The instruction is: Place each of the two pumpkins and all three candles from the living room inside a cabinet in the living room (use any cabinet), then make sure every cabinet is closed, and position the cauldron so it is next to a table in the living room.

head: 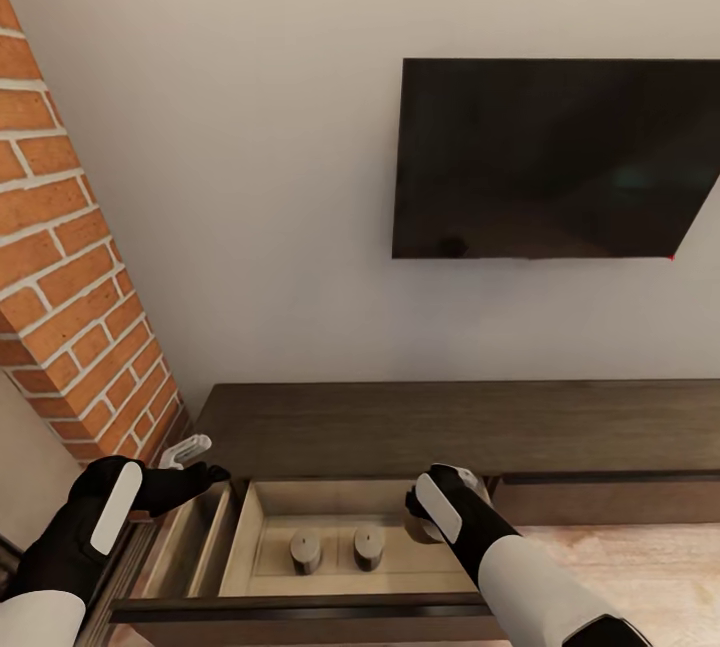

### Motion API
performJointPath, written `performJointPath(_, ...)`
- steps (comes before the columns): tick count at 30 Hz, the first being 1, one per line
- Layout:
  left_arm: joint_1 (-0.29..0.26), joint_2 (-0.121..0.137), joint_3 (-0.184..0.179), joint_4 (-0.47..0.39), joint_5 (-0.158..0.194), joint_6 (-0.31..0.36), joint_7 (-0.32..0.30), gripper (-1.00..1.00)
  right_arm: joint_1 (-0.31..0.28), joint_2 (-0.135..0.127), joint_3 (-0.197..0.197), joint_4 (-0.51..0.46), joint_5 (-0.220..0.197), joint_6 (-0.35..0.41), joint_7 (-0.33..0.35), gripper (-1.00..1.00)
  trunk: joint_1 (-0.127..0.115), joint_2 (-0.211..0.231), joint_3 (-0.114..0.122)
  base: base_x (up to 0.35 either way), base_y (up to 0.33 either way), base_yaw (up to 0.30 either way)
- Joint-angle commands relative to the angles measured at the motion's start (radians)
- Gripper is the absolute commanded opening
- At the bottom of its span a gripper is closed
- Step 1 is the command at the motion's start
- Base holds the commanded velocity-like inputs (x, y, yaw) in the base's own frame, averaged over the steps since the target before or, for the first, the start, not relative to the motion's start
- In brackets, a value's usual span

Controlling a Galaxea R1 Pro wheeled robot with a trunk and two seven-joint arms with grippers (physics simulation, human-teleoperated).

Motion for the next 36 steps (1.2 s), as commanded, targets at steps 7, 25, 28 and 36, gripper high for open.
performJointPath(7,0.000,0.000,-0.001,-0.001,0.000,-0.001,0.000,1.00,-0.001,0.007,-0.003,0.003,-0.003,0.003,-0.001,-1.00,0.027,-0.049,-0.022,0.000,0.000,0.000)
performJointPath(25,0.000,-0.003,-0.002,-0.003,0.000,-0.001,0.000,1.00,-0.007,0.009,-0.005,0.039,-0.001,0.005,-0.001,-1.00,0.096,-0.175,-0.078,0.000,0.000,0.000)
performJointPath(28,0.000,-0.002,-0.003,-0.003,0.000,-0.001,0.000,1.00,-0.007,0.009,-0.005,0.040,-0.003,0.005,-0.001,-1.00,0.107,-0.196,-0.088,0.000,0.000,0.000)
performJointPath(36,0.000,-0.003,-0.002,-0.003,0.000,0.000,-0.001,1.00,-0.008,0.009,-0.005,0.040,-0.002,0.004,-0.001,-1.00,0.138,-0.252,-0.113,0.000,0.000,0.000)
